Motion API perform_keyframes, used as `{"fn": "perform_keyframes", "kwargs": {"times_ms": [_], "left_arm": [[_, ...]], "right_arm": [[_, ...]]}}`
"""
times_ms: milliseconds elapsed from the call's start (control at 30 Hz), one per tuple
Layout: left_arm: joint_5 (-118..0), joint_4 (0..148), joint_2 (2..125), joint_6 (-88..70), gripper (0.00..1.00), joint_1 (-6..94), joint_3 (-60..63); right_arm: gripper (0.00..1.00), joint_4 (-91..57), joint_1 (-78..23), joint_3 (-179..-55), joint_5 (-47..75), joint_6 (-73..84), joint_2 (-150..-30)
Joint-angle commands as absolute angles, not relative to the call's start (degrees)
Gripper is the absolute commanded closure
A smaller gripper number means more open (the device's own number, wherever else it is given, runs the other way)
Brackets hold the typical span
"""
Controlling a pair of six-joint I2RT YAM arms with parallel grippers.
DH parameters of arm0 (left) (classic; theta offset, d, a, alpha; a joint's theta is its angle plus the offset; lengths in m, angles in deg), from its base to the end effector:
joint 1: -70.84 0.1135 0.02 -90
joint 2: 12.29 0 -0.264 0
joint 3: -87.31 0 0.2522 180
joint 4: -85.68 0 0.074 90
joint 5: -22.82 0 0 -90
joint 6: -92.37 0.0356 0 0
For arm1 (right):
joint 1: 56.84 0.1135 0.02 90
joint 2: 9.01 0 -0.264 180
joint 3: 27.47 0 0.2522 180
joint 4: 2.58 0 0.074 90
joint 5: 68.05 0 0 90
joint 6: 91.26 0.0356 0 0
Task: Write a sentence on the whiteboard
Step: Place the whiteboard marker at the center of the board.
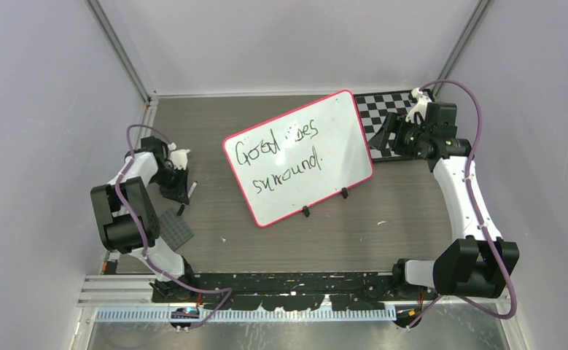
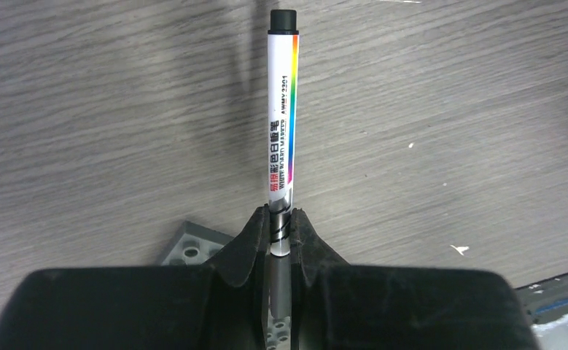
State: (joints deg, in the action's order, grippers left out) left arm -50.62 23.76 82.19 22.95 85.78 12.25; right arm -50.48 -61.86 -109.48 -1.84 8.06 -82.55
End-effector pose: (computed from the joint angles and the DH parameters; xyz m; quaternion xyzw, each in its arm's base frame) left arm 0.2874 0.0662 0.1859 0.0594 0.9850 -0.1140 0.1150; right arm 0.2772 -0.0099 0.3361 0.0231 0.8888 0.2019 0.4107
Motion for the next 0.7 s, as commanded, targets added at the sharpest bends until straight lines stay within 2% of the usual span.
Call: {"fn": "perform_keyframes", "kwargs": {"times_ms": [0, 200, 467, 500, 567, 667], "left_arm": [[-54.05, 28.55, 83.27, 25.50, 0.91, 83.30, 13.38], [-55.63, 27.82, 85.40, 26.16, 0.80, 81.88, 13.26], [-54.13, 19.18, 82.15, 26.66, 0.53, 81.82, 7.58], [-53.49, 17.41, 81.18, 26.73, 0.41, 81.81, 5.73], [-52.63, 14.52, 79.52, 26.20, 0.03, 81.83, 1.16], [-52.86, 10.34, 79.54, 24.81, 0.00, 81.88, -9.16]], "right_arm": [[0.20, -50.01, -62.12, -109.44, -1.51, 6.67, -80.56], [0.20, -50.67, -62.20, -109.26, -1.06, 5.58, -80.23], [0.18, -52.13, -62.68, -110.24, -0.44, 3.65, -80.09], [0.17, -52.38, -62.86, -110.88, -0.72, 3.33, -80.32], [0.15, -53.12, -63.50, -113.00, -1.33, 2.22, -81.08], [0.15, -54.37, -65.61, -117.78, -1.96, 0.29, -84.07]]}}
